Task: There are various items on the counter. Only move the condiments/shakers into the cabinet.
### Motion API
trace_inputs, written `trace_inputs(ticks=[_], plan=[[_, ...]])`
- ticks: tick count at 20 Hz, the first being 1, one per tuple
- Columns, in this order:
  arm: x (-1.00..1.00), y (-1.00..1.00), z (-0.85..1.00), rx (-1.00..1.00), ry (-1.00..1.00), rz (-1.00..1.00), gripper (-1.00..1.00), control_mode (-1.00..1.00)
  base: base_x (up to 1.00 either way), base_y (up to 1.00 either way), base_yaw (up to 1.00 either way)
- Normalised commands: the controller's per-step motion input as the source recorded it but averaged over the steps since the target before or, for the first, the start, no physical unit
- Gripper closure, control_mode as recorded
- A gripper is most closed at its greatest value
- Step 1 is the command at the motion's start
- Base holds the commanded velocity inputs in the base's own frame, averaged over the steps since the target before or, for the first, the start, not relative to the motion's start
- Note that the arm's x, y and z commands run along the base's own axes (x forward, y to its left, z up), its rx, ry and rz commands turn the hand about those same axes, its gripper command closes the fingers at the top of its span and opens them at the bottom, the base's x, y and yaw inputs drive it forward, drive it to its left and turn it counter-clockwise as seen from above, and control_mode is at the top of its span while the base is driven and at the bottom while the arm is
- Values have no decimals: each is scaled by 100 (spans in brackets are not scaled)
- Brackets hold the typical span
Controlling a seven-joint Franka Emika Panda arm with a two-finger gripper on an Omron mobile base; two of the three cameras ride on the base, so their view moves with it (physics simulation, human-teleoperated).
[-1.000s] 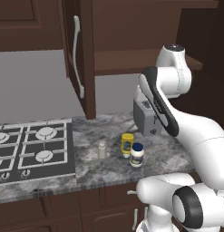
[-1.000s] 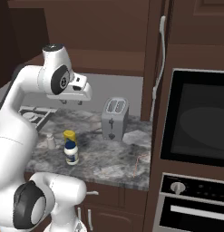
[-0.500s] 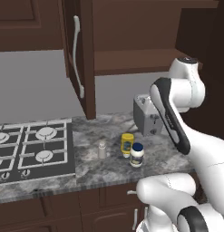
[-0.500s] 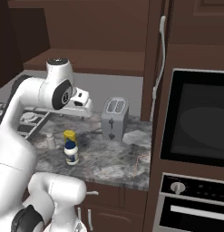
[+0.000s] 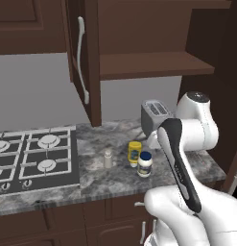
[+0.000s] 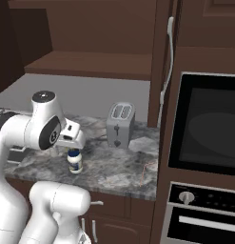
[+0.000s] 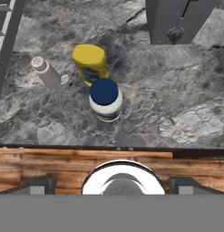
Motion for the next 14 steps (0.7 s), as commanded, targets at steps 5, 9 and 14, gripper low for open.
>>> trace_inputs(ticks=[5,9,14], plan=[[10,47,-19,0,-9,-1,-100,-100,0,0,0],[36,6,-21,0,-5,-2,-100,-100,0,0,0],[17,-2,-3,0,-1,0,-100,-100,0,0,0]])
